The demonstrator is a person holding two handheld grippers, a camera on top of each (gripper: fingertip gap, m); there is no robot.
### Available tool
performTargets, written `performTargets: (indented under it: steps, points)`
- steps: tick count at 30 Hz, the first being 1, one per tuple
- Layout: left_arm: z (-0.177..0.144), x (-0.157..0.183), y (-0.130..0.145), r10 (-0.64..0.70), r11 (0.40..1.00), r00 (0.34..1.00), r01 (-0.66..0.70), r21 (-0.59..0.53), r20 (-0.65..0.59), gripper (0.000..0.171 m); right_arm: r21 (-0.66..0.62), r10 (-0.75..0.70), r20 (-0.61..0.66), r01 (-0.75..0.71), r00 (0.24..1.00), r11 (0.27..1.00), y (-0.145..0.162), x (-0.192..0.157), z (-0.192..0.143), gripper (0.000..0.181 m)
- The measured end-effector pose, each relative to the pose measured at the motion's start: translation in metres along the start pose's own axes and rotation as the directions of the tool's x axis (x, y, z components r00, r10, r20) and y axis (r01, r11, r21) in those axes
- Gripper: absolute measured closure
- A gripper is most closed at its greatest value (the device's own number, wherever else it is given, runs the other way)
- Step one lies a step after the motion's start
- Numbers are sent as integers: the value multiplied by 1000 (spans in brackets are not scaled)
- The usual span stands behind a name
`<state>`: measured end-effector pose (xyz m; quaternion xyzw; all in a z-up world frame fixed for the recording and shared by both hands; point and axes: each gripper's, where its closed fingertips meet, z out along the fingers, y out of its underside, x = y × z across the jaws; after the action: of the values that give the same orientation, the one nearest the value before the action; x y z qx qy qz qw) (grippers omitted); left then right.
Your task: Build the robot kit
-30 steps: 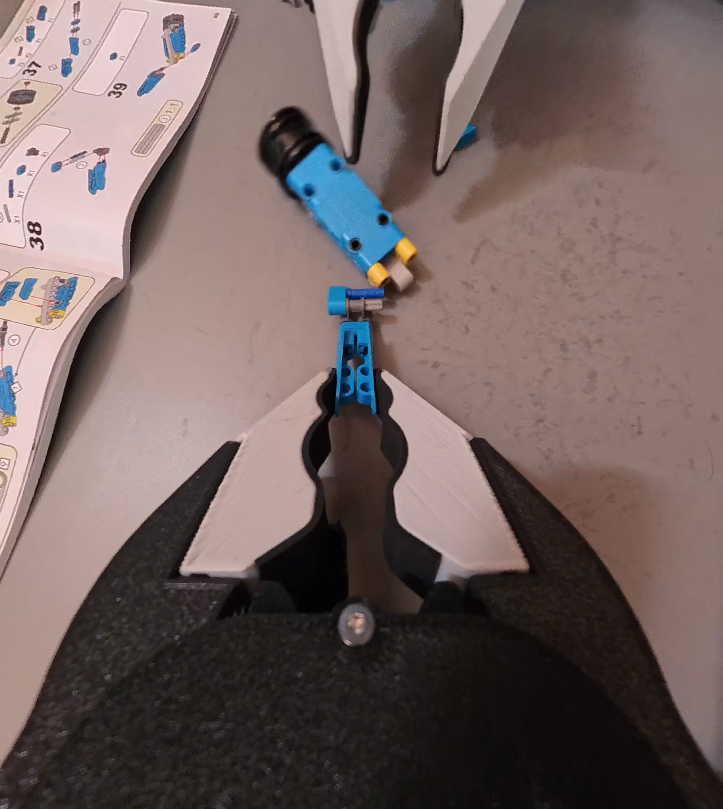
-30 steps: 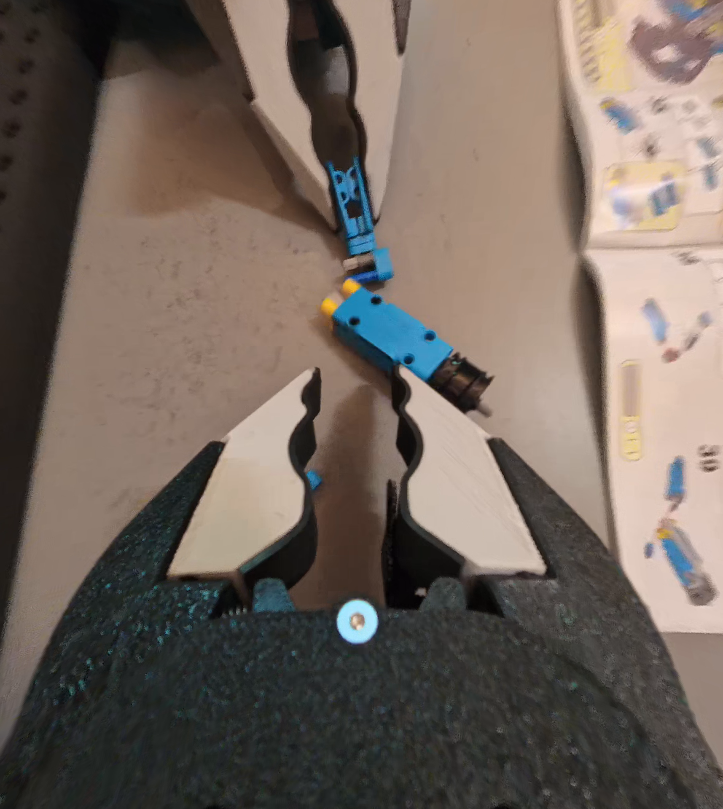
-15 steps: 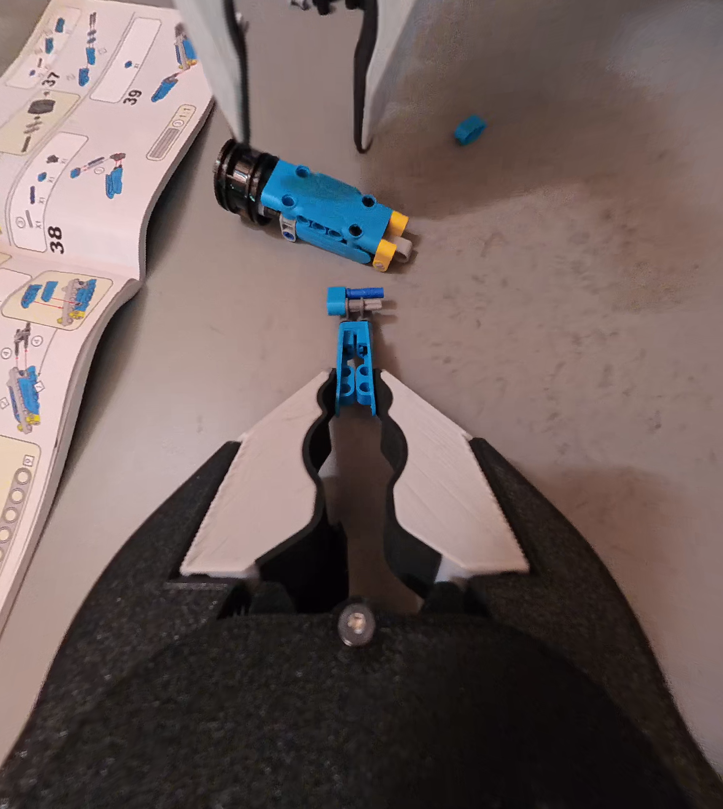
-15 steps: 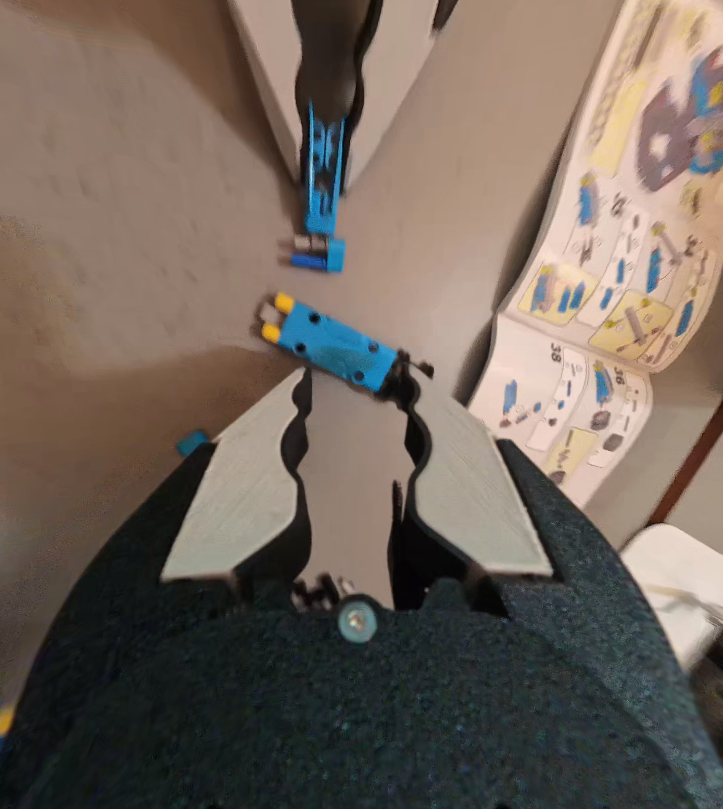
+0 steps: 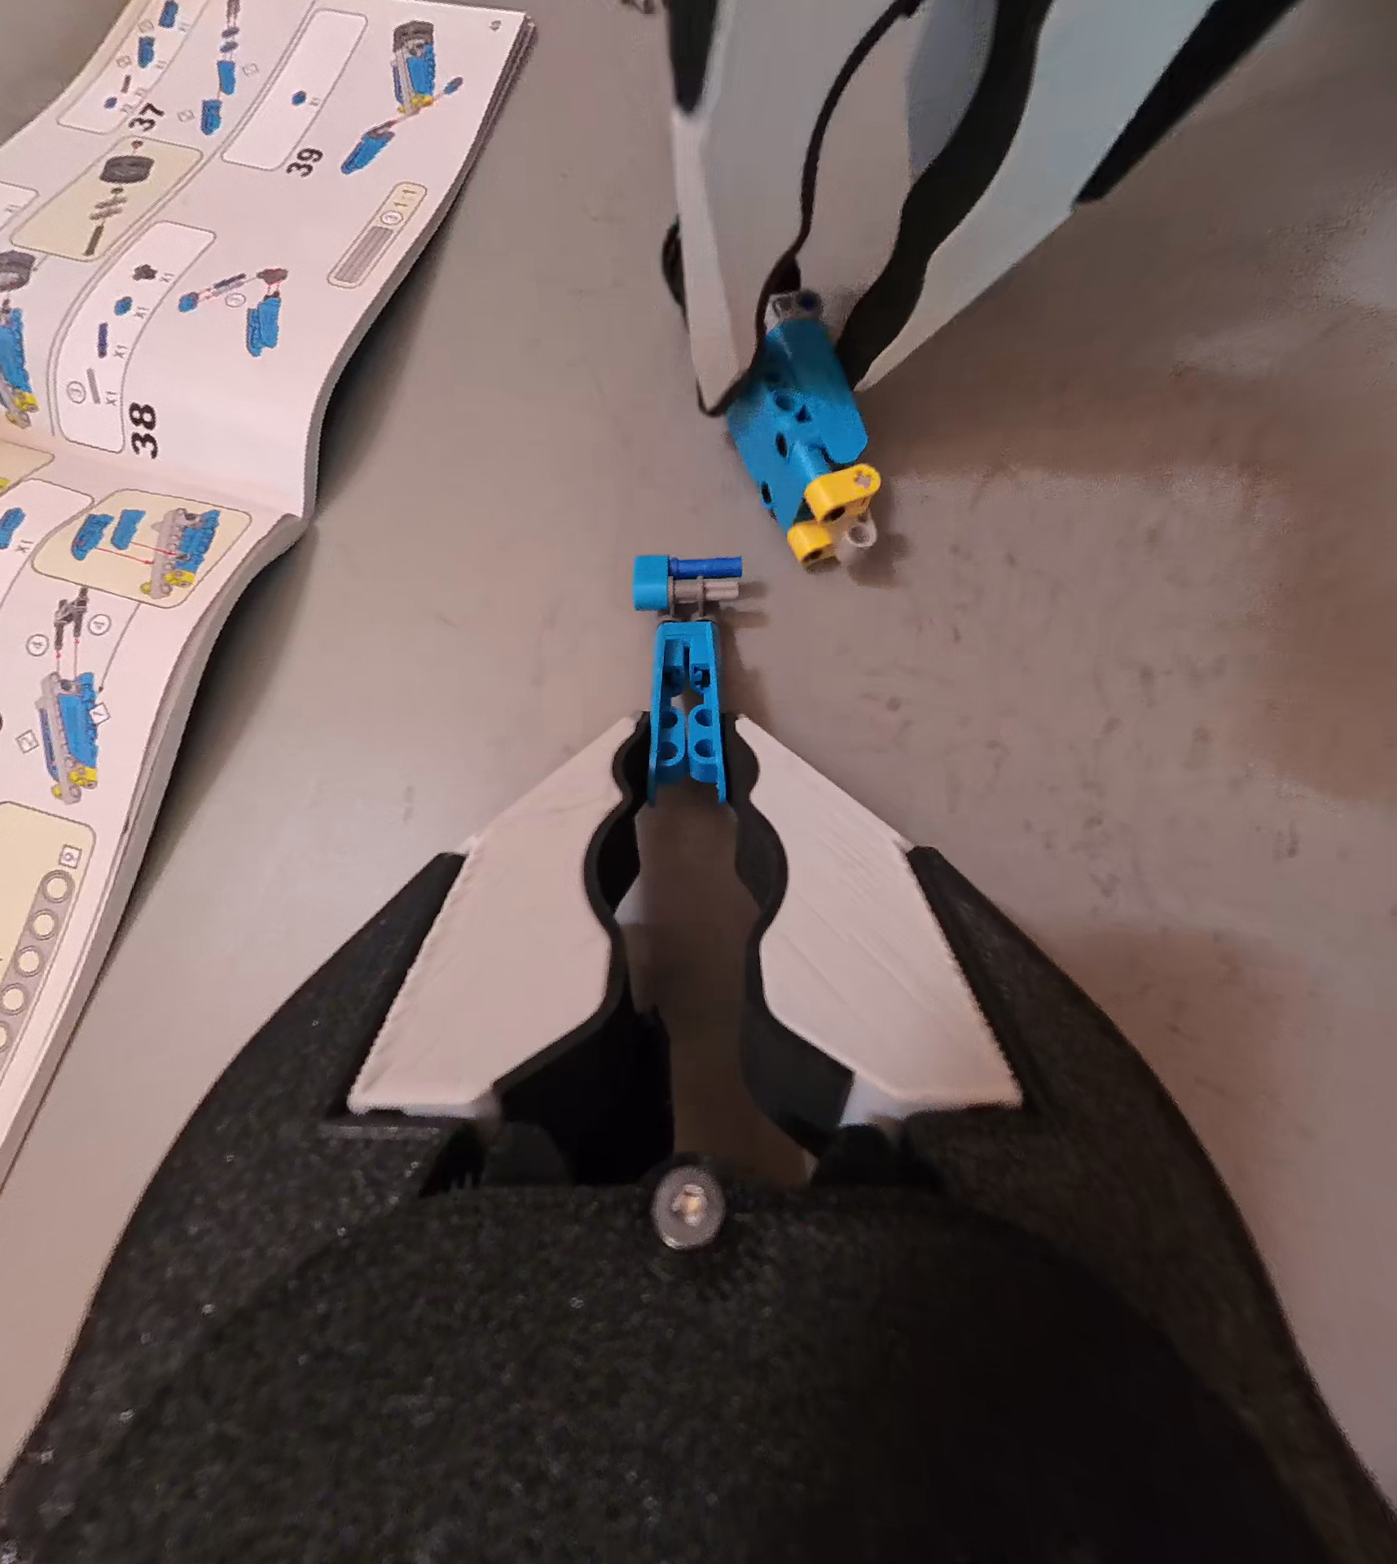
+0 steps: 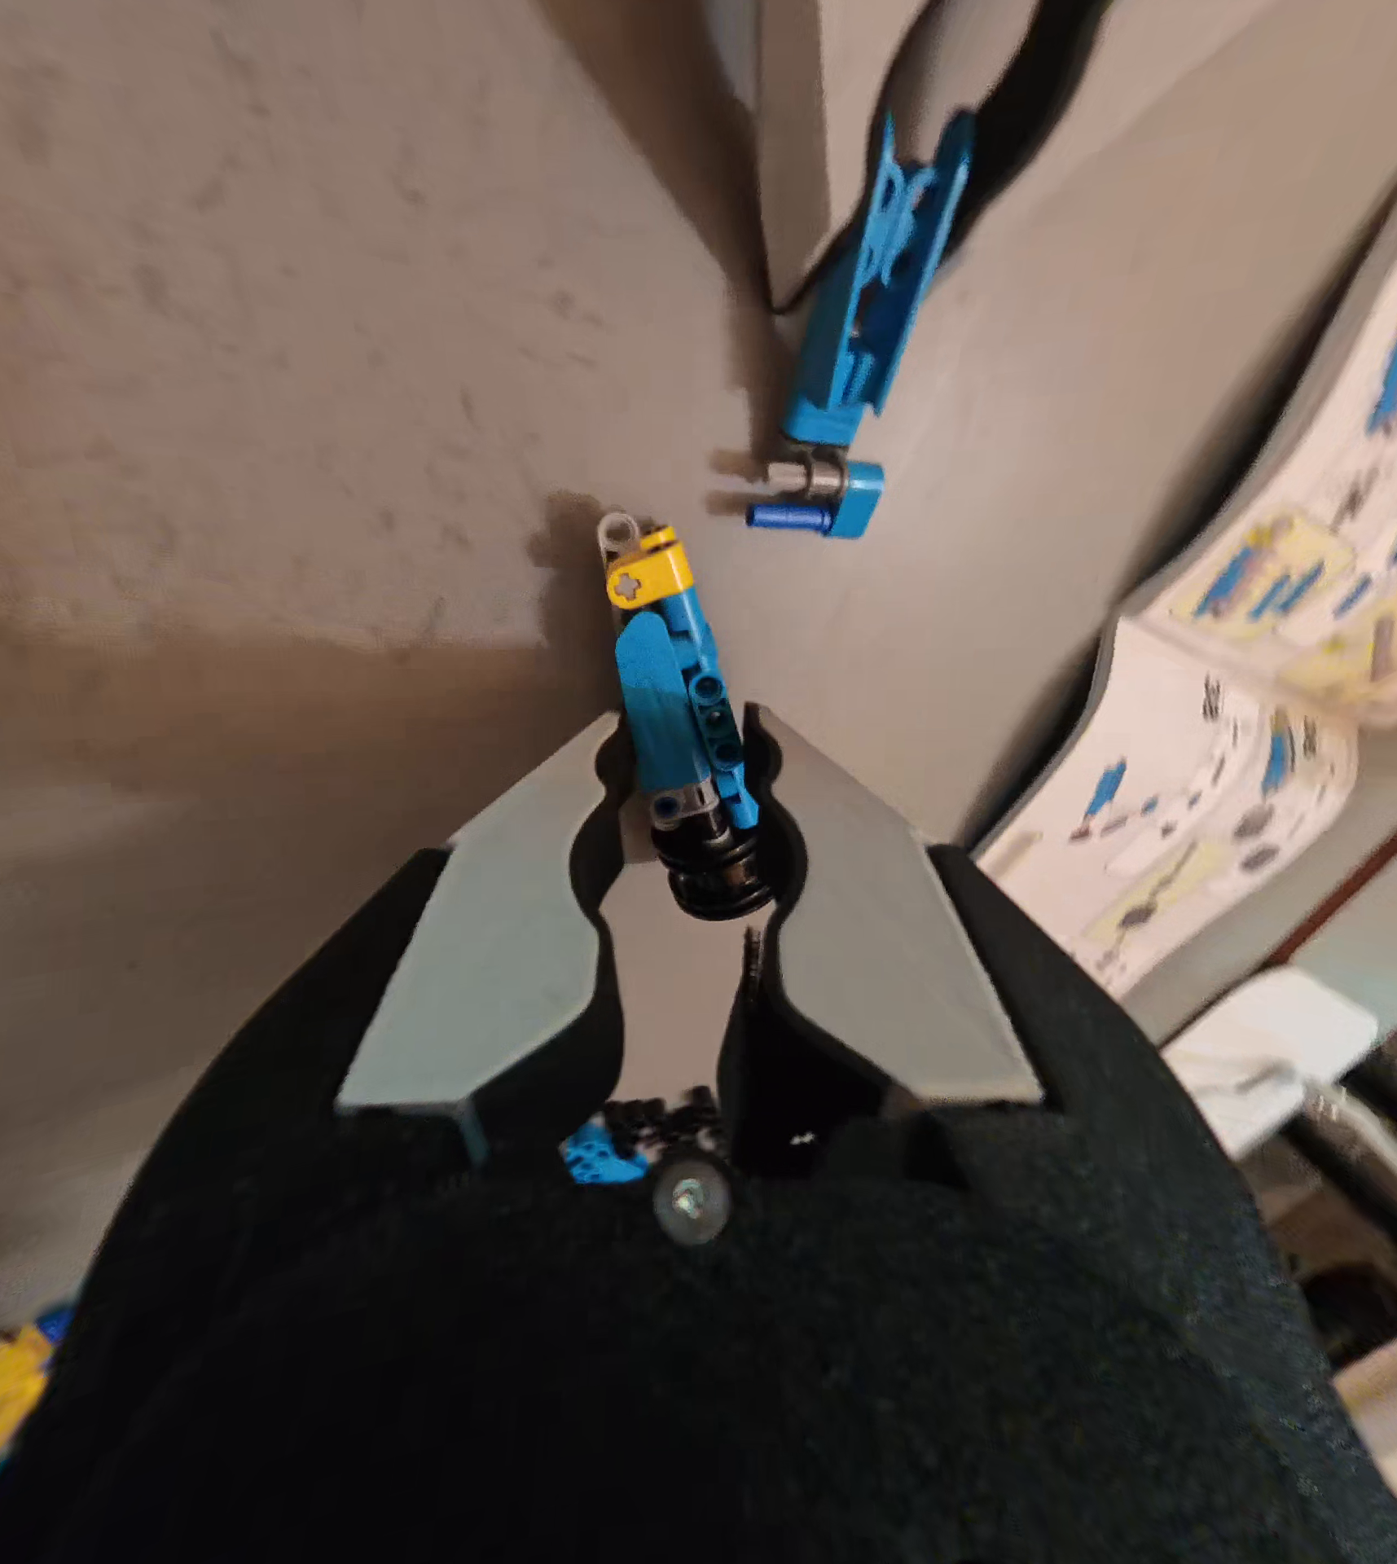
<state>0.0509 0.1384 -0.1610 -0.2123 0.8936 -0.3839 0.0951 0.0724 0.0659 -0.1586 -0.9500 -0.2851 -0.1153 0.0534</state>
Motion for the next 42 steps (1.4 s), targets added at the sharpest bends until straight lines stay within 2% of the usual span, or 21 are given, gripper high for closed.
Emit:
performTargets:
  steps: [3, 6, 9, 12, 14, 16, 17, 22, 23, 26, 29, 33, 36, 39, 42]
  points:
    - [0, -1, 0, -7, 1000, 1000, 7, 1, 2, 156, 22, 124, -156, -122, 980, 992, 3, 0, -2, 157]
    - [0, -3, 0, -16, 1000, 1000, 16, 2, 17, 156, 151, 287, -313, -251, 905, 956, 0, 9, -8, 157]
    - [0, -4, 0, -14, 1000, 1000, 14, 2, 26, 156, 306, 435, -324, -342, 840, 889, -7, 4, -9, 156]
    - [0, -4, 0, -14, 1000, 1000, 13, 1, 27, 156, 293, 453, -318, -369, 833, 882, 3, -8, -10, 155]
    - [0, -4, 0, -12, 1000, 1000, 12, 1, 29, 156, 370, 491, -246, -388, 836, 845, -3, -15, -16, 154]
    - [0, -4, 0, -13, 1000, 1000, 13, 1, 28, 156, 462, 527, -42, -452, 849, 763, -19, -30, -21, 152]
    - [0, -4, 0, -16, 1000, 1000, 16, 2, 26, 156, 483, 534, 10, -471, 846, 738, -21, -32, -25, 145]
    - [0, -4, 0, -13, 1000, 999, 13, 0, 30, 156, 628, 571, 146, -522, 807, 577, -25, -22, -57, 142]
    - [0, -4, 0, -13, 1000, 999, 13, -1, 30, 156, 629, 562, 168, -527, 810, 571, -26, -24, -56, 141]
    - [0, -4, 0, -14, 1000, 999, 14, -2, 32, 156, 597, 526, 161, -507, 835, 622, -25, -32, -43, 140]
    - [0, -4, 0, -10, 1000, 999, 10, -3, 35, 156, 585, 501, 222, -525, 837, 618, -33, -39, -41, 138]
    - [0, -4, 0, -5, 1000, 999, 5, -5, 39, 156, 549, 519, 201, -534, 831, 643, -30, -35, -29, 144]
    - [0, -4, 0, -7, 1000, 999, 8, -5, 37, 156, 564, 501, 218, -527, 838, 637, -32, -38, -34, 149]
    - [0, -4, 0, -5, 1000, 999, 5, -6, 38, 156, 638, 517, 184, -502, 836, 584, -36, -28, -50, 149]
    - [0, -3, 0, -4, 1000, 999, 4, -7, 35, 156, 609, 537, 234, -553, 811, 569, -35, -22, -43, 138]
